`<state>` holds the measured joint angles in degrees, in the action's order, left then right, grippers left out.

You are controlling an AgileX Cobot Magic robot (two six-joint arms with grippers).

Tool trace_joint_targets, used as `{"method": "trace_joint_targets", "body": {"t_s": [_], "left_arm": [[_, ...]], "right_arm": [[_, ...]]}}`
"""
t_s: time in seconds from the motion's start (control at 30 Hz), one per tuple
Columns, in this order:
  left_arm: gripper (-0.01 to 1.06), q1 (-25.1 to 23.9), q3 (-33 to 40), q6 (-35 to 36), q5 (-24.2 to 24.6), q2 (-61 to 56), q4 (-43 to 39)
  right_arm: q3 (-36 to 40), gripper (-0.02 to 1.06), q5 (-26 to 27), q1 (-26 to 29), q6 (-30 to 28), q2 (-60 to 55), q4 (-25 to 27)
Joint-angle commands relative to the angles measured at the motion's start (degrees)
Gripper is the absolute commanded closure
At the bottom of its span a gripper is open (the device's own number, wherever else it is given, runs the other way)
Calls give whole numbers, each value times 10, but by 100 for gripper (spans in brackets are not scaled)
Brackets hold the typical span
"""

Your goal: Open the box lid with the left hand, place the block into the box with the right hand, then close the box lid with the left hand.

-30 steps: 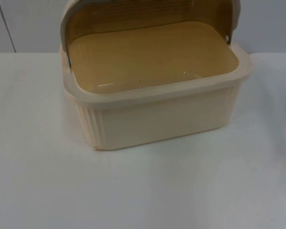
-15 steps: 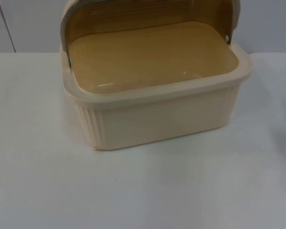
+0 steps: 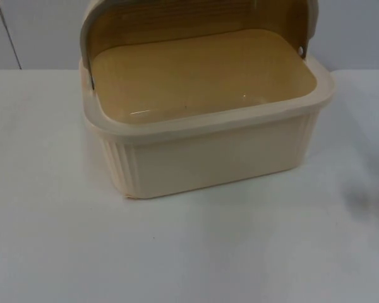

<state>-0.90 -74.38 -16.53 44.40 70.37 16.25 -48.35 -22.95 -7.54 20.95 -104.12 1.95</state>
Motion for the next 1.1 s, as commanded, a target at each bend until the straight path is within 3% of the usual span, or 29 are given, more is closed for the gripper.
{"method": "trace_joint_targets", "body": {"t_s": [0.0,0.23,0.33,0.4,0.43,0.53,0.57,0.7,0.9,1.03,1.07], "left_arm": [[0,3,-1,3,-2,0,-3],[0,3,-1,3,-2,0,-3],[0,3,-1,3,-2,0,-3],[0,3,-1,3,-2,0,-3],[0,3,-1,3,-2,0,-3],[0,3,-1,3,-2,0,-3],[0,3,-1,3,-2,0,-3],[0,3,-1,3,-2,0,-3],[0,3,-1,3,-2,0,3],[0,3,-1,3,1,0,9],[0,3,-1,3,1,0,9]], "right_arm": [[3,0,10,-5,7,-7,-3],[3,8,6,-4,9,-13,-5],[3,27,8,-4,17,-13,-7],[3,45,8,-4,17,-13,-9],[3,45,8,-4,17,-13,-9],[3,73,-2,-1,42,-13,-41],[3,73,-2,-1,42,-13,-41],[3,105,-40,-1,42,-8,-94],[-21,105,-83,-1,38,22,-148],[-85,105,-141,-1,-54,52,-146],[-85,105,-141,-1,-54,52,-146]]}}
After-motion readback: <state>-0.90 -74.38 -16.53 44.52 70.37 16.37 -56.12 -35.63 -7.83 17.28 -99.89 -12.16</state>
